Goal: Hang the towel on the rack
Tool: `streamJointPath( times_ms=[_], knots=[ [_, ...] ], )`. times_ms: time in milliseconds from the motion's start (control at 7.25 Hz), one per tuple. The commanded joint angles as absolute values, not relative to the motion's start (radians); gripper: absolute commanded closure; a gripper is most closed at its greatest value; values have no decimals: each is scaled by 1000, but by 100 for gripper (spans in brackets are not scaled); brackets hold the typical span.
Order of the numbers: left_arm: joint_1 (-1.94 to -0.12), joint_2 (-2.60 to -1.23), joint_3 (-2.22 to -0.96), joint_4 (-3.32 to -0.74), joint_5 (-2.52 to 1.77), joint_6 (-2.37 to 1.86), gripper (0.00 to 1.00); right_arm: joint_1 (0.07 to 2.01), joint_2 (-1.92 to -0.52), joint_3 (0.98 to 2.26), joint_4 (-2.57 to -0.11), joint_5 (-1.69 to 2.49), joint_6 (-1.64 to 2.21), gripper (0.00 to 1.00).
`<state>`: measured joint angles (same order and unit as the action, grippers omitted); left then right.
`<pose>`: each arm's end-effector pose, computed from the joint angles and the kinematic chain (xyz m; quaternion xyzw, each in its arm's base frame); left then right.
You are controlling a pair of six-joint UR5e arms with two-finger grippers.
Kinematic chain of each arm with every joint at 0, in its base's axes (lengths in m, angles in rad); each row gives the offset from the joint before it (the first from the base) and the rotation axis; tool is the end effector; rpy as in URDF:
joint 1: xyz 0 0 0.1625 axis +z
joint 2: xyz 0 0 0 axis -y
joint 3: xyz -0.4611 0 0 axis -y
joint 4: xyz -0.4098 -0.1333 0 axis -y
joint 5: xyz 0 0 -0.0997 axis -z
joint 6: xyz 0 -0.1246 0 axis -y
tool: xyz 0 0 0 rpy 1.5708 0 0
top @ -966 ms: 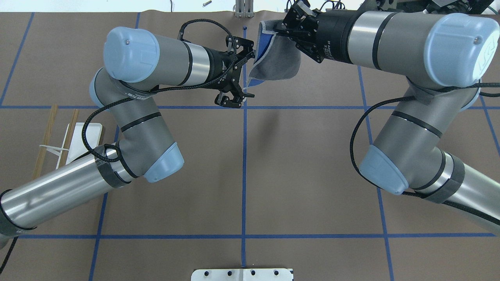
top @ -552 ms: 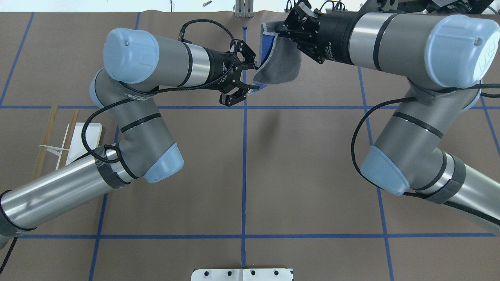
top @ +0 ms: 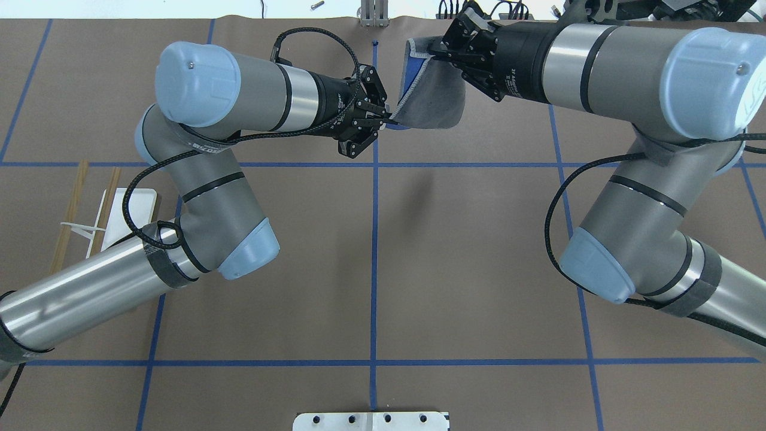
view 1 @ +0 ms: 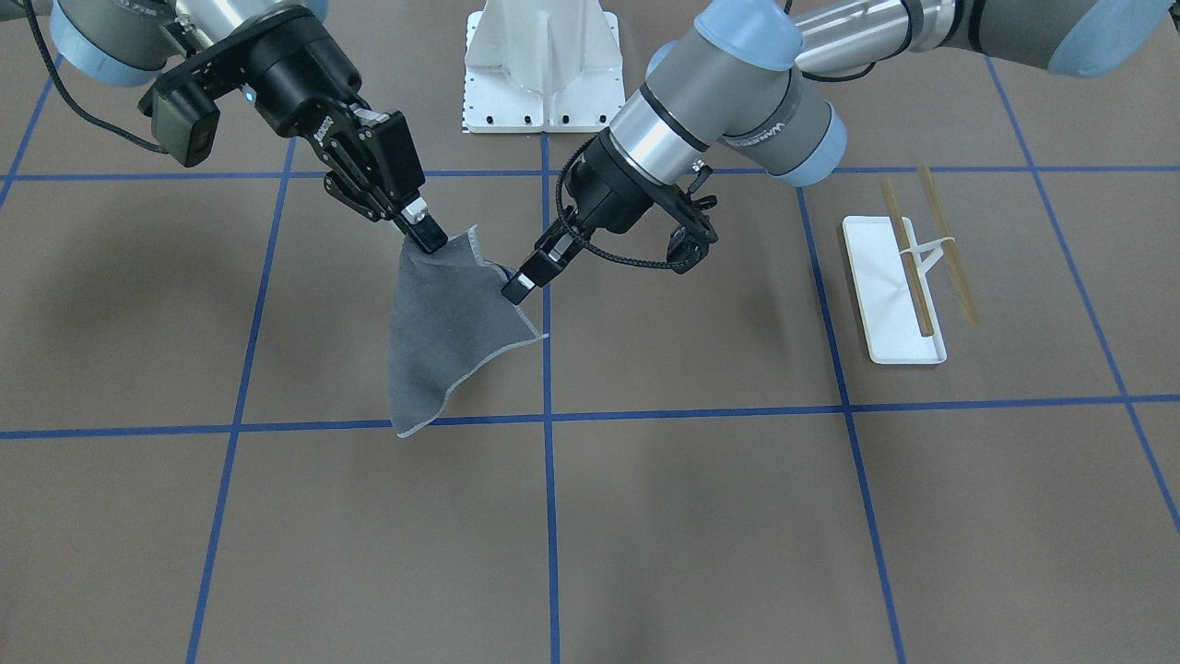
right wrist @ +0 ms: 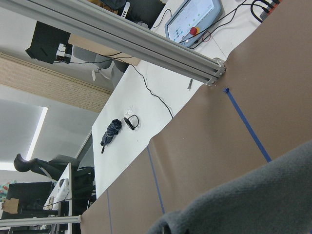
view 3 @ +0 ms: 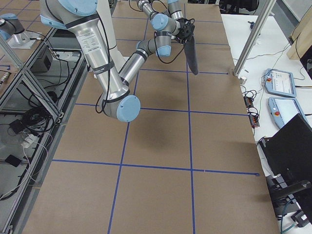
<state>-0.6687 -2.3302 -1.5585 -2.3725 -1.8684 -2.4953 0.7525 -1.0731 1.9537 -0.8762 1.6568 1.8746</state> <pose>0.5202 -0.5343 0.1214 -0.1933 0.6724 -0.4330 0.5684 -0.3577 -0.5028 0.1514 0.1279 -0.6970 0.3289 0.6242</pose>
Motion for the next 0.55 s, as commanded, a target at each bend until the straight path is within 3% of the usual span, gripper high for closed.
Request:
streamJointPath(
  times_ms=[0,414],
  knots=[
    [-670,-2329,-1559,-2370,-1868,-2497,100,746,-1074,1950,-877,1654,1875,1],
    [-753,-2327,-1560,-2356,-1976,-2474,100,759,-1141,1986,-879,1672,1752,0]
  ],
)
